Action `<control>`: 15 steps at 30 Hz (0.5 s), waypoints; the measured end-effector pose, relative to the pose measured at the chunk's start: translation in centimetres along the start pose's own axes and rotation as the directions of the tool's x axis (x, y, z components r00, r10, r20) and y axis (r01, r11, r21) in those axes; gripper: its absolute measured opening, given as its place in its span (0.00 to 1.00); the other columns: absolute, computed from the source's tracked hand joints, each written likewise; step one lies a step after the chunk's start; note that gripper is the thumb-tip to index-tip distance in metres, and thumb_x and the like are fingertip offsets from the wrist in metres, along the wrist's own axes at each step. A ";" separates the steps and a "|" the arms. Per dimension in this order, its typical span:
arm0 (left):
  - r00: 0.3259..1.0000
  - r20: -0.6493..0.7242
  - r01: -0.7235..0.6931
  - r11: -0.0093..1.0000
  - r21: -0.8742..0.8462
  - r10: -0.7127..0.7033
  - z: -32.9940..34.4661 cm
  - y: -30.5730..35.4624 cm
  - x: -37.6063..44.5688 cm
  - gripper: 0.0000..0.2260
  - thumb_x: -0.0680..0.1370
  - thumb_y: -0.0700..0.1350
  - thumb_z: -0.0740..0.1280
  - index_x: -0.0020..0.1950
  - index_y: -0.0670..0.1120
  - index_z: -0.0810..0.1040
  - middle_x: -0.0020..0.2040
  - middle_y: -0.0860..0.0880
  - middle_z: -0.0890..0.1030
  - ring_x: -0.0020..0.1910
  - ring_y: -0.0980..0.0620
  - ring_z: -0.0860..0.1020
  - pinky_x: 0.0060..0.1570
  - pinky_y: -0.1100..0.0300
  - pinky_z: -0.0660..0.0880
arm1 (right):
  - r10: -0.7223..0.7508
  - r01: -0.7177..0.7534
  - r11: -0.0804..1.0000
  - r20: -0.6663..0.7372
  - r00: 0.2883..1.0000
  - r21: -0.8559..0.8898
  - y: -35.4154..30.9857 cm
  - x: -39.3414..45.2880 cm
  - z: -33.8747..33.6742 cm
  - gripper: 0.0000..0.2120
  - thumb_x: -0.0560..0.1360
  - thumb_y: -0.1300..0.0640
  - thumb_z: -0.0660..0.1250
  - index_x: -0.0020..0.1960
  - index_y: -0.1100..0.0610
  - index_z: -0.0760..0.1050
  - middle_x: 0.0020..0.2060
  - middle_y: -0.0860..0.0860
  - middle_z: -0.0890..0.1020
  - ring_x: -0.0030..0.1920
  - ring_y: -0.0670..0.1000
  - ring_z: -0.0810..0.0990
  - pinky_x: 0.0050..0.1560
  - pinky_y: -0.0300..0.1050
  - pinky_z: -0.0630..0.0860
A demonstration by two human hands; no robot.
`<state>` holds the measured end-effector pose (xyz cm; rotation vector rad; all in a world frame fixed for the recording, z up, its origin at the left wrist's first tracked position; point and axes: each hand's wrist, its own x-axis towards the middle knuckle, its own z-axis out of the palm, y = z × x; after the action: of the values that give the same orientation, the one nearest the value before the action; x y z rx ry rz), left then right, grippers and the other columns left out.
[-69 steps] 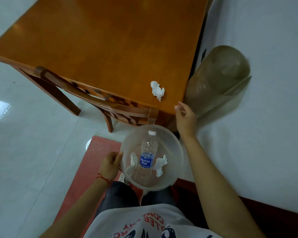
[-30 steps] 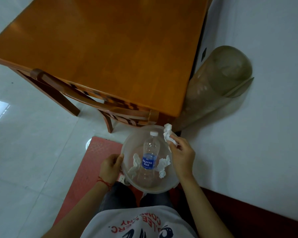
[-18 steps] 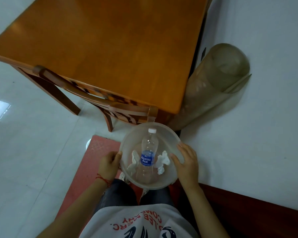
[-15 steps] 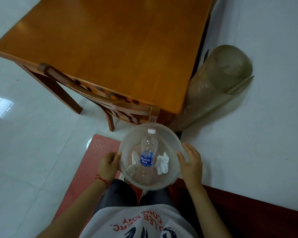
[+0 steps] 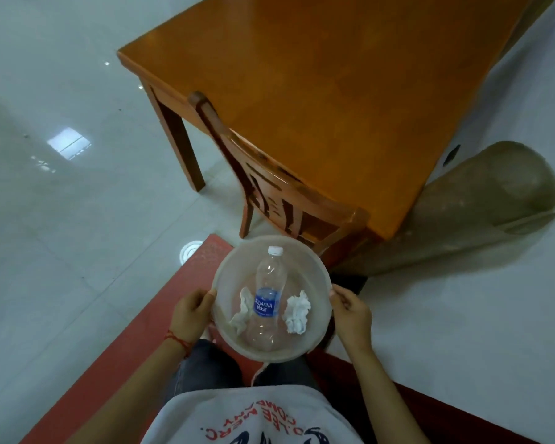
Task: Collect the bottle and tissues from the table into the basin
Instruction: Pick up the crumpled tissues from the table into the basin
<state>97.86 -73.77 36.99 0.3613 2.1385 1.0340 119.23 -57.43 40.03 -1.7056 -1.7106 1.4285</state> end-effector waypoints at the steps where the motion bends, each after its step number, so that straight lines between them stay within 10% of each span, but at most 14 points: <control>1: 1.000 -0.024 0.019 1.000 -0.024 -0.020 -0.9 -0.3 -0.1 0.13 0.78 0.45 0.60 0.35 0.42 0.76 0.32 0.44 0.77 0.32 0.42 0.77 0.31 0.55 0.80 | -0.010 0.011 1.000 0.028 1.000 -0.017 -0.5 -0.1 1.0 0.11 0.75 0.60 0.64 0.56 0.58 0.78 0.38 0.39 0.78 0.40 0.40 0.77 0.41 0.30 0.75; 15: 0.899 -0.323 0.161 0.908 -0.387 -0.297 -19.7 -8.1 0.4 0.10 0.77 0.44 0.62 0.36 0.44 0.74 0.31 0.46 0.76 0.31 0.47 0.75 0.24 0.65 0.76 | -0.144 0.232 0.948 0.359 0.922 -0.216 -10.9 -2.5 21.6 0.13 0.74 0.59 0.65 0.57 0.60 0.78 0.52 0.56 0.83 0.52 0.53 0.80 0.55 0.48 0.76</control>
<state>84.04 -89.88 38.80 -0.2866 2.1912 1.3972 96.48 -65.97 40.24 -1.4162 -2.2653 1.5336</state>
